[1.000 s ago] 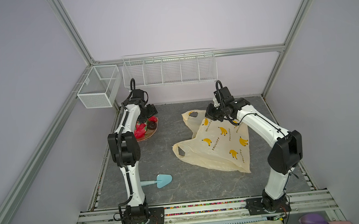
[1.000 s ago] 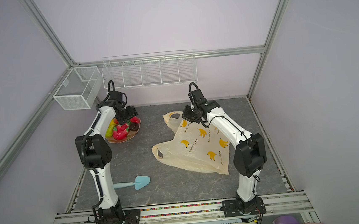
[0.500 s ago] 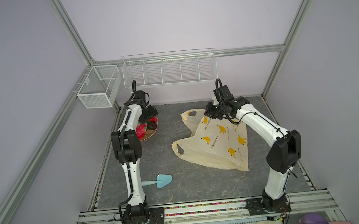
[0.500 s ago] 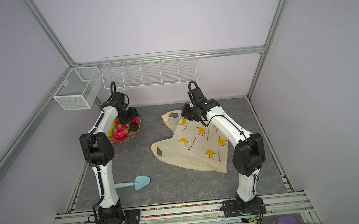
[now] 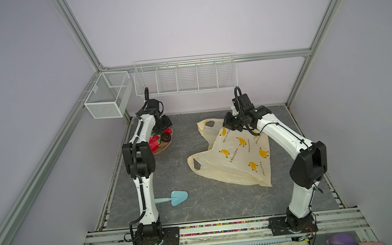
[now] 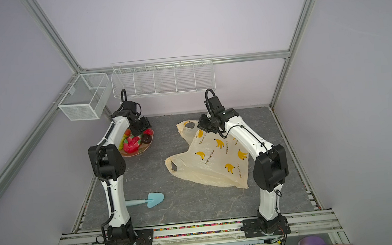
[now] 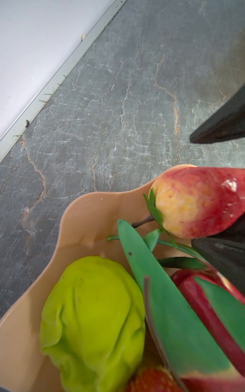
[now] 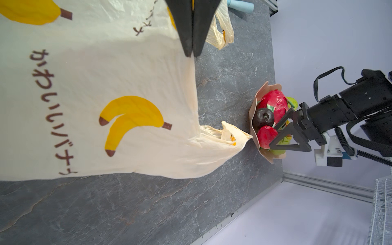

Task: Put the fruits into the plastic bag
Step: 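Grasp the pale red-yellow strawberry in the bowl with the left gripper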

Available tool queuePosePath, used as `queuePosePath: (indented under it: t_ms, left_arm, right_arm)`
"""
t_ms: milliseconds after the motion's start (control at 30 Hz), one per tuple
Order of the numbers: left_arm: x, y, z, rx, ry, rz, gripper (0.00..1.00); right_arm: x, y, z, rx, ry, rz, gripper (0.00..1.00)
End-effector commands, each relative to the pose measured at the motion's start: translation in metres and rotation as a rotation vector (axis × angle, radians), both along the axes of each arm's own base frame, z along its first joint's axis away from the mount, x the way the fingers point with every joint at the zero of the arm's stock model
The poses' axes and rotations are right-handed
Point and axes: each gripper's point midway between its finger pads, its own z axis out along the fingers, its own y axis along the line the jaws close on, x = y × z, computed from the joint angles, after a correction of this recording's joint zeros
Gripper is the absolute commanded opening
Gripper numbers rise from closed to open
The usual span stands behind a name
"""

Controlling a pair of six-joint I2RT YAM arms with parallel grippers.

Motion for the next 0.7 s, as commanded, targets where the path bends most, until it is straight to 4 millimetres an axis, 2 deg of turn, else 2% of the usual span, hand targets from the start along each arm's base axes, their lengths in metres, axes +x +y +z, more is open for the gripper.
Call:
queuePosePath:
  t_ms: [0,233,667]
  left_arm:
    - [-0.008,0.004,-0.021,0.009,0.075,0.007,0.67]
    - [-0.012,0.006,-0.025,0.025,0.094,-0.003,0.61]
    - [-0.018,0.013,-0.026,0.061,0.11,-0.003,0.44]
  right_arm:
    - [0.001,0.001,0.0,0.0,0.004,0.011,0.06]
    - [0.002,0.001,-0.001,0.0,0.006,0.009,0.06]
    - [0.002,0.0,0.0,-0.003,0.004,0.004,0.07]
